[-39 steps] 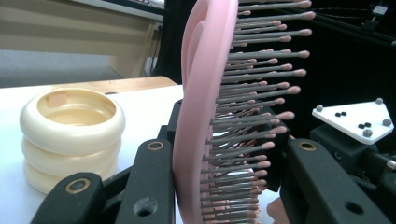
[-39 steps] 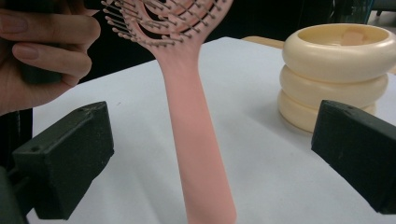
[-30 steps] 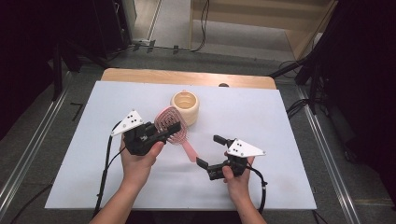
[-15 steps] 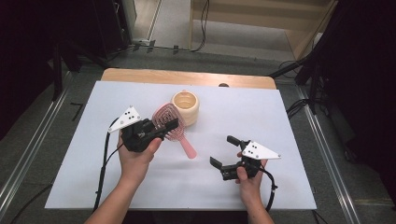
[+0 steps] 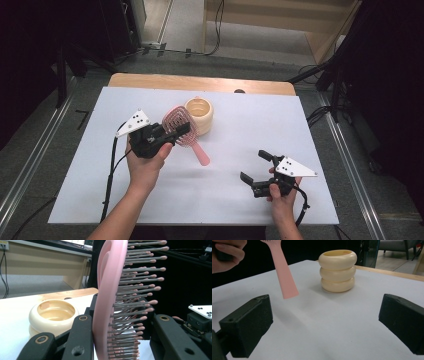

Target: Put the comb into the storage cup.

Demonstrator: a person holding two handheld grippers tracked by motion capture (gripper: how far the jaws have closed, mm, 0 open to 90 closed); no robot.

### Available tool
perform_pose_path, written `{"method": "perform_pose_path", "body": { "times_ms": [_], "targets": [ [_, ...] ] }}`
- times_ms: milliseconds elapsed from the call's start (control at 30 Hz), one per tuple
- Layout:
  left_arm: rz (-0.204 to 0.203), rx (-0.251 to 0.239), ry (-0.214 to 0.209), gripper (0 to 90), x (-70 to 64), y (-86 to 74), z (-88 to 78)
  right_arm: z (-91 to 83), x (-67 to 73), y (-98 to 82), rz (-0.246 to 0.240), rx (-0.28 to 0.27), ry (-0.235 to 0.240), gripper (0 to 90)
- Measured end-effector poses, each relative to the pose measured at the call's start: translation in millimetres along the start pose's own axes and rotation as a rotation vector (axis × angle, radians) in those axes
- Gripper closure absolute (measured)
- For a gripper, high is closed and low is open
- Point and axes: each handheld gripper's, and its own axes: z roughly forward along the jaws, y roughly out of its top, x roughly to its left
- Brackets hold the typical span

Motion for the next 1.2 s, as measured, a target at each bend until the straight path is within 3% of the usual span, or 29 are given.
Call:
{"method": "perform_pose_path", "body": {
  "times_ms": [600,1200],
  "targets": [
    [0.0,-0.016,0.018,66.1,9.6,10.3,-1.9,-39.3,-21.1,-10.8,0.024,-0.014,-0.071,0.0],
    [0.011,-0.039,0.042,66.1,19.1,30.7,-3.6,-53.7,-36.3,-20.8,0.042,-0.004,-0.126,0.0]
  ]
}}
